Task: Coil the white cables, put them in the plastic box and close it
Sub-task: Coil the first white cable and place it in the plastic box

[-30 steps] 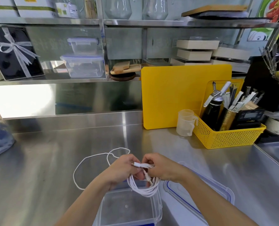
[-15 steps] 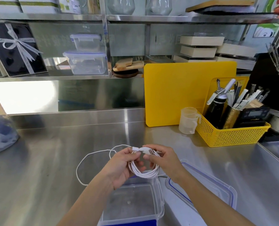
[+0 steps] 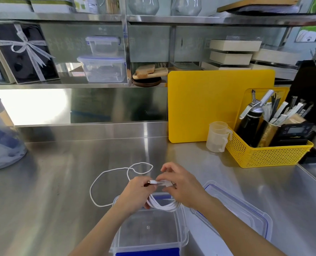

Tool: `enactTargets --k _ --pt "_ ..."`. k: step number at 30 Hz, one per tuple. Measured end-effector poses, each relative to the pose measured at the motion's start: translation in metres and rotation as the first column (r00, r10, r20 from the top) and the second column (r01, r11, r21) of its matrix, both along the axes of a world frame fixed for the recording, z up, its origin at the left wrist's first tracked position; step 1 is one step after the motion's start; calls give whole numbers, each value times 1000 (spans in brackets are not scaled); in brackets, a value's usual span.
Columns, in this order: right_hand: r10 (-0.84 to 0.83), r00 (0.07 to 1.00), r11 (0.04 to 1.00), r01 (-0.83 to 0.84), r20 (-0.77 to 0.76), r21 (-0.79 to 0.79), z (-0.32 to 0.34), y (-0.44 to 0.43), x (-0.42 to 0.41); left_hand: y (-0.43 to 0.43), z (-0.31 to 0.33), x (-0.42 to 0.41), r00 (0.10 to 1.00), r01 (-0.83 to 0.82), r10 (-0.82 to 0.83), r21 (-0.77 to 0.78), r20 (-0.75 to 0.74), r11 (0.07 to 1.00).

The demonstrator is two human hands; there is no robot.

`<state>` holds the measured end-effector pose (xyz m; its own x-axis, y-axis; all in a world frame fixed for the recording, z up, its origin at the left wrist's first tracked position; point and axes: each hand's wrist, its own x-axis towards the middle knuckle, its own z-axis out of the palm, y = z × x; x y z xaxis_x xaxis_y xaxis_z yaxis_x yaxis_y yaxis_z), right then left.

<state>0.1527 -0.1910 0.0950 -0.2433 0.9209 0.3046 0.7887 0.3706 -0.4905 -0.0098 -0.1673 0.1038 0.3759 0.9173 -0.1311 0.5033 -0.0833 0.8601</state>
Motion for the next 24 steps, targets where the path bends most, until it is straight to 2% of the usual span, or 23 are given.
enactTargets --k 3,6,10,13,16,18,19,20,21,23,24 --pt "70 997 997 -71 29 20 0 2 -2 -3 -2 0 997 29 -26 40 -71 999" --pt "52 999 993 -51 -11 108 -3 3 -5 -4 0 2 1000 -6 6 21 7 1000" --pt "-10 944 980 75 -331 183 -1 -2 -5 -3 7 3 982 10 8 -93 187 996" --pt "-70 841 991 119 -537 56 9 -7 -8 -1 8 6 960 -3 60 -204 274 979" --pt "-165 671 986 134 -723 -100 13 -10 -10 -3 11 8 923 18 107 -319 369 948" --pt "-214 588 977 121 -780 -178 14 -11 -11 -4 13 6 894 76 130 -429 430 900" --pt "-237 580 971 116 -780 -208 14 -11 -12 -3 12 4 903 111 98 -449 418 887" --pt "-259 597 965 124 -760 -231 12 -11 -13 -2 11 2 937 132 29 -431 347 892" --pt "-278 629 959 143 -726 -244 11 -10 -15 0 8 2 974 132 -56 -349 220 928" --pt "-301 688 952 176 -661 -250 9 -8 -18 1 7 6 972 176 -177 -19 -153 984" --pt "-307 699 950 184 -646 -253 9 -7 -19 0 5 10 937 207 -158 131 -312 970"
